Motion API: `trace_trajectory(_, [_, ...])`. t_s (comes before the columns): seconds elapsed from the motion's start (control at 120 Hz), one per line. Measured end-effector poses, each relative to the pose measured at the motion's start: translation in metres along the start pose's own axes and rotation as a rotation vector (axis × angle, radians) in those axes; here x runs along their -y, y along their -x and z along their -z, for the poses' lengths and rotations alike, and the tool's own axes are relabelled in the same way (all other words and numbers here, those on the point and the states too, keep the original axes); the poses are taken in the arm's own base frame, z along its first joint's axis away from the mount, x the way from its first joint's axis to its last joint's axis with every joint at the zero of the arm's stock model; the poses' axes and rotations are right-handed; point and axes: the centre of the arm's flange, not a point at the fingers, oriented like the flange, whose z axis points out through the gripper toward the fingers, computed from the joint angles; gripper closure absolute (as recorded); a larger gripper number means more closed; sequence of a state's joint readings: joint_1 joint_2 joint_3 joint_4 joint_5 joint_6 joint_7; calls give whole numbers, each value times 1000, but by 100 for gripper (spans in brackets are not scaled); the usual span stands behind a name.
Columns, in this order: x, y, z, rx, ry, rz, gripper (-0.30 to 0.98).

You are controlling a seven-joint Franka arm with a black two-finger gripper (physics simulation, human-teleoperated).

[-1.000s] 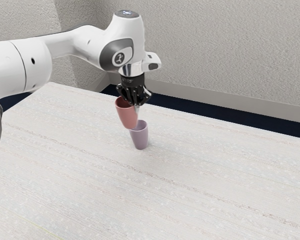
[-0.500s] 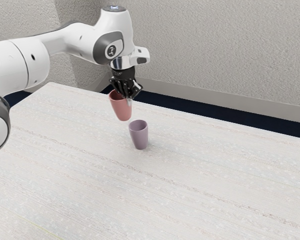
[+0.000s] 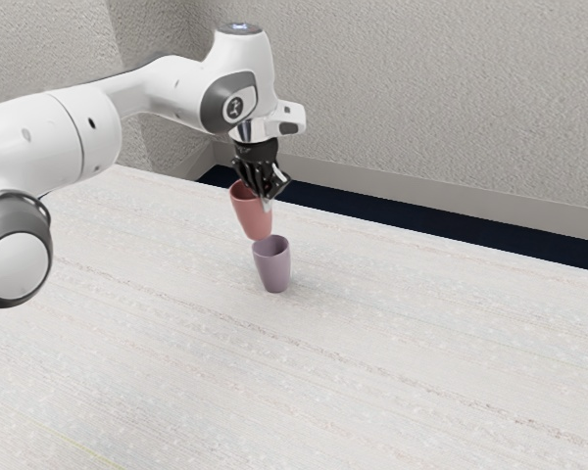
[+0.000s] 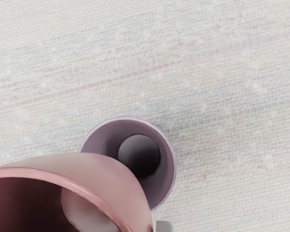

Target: Place the right cup onto the left cup

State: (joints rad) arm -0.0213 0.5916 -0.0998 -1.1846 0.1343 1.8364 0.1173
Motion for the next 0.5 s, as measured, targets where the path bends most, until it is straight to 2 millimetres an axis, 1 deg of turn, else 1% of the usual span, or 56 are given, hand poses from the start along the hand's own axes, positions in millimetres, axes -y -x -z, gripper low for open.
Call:
trace_trajectory(0.208, [-12,-5,-3,-9,14,-46,78])
trace_trajectory(0.5, [-15,-7,-20,11,23,-76,78])
